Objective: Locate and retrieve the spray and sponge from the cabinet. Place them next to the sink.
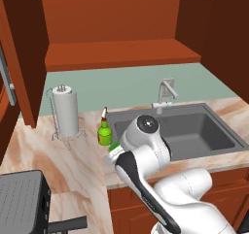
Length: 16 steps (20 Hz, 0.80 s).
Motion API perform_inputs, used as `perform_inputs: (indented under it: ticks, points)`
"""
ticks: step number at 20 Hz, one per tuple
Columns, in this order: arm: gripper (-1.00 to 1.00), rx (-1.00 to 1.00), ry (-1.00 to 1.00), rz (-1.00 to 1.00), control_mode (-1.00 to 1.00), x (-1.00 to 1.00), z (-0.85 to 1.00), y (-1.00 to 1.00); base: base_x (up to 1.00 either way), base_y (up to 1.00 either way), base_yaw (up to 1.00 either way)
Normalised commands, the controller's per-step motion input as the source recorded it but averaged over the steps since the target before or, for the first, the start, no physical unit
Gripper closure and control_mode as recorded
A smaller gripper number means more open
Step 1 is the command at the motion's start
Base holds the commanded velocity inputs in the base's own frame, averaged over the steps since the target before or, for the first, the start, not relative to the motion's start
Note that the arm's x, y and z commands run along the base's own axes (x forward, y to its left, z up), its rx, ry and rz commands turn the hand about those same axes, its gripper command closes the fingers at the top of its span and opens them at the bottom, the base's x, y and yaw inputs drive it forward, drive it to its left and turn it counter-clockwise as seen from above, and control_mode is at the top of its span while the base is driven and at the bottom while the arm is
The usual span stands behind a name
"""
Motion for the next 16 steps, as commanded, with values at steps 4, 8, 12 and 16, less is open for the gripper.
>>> perform_inputs:
  ticks: [4,8,12,16]
  points:
    - [1.0,0.0,0.0,0.06,-1.0,0.22,-0.34,0.02,0.0,0.0,0.0]
    - [1.0,0.0,0.0,0.01,-1.0,0.25,-0.33,0.04,0.0,0.0,0.0]
    - [1.0,-0.03,-0.03,0.0,-1.0,0.31,-0.26,0.04,0.0,0.0,0.0]
    - [1.0,-0.03,0.0,0.0,-1.0,0.3,-0.32,0.06,0.0,0.0,0.0]
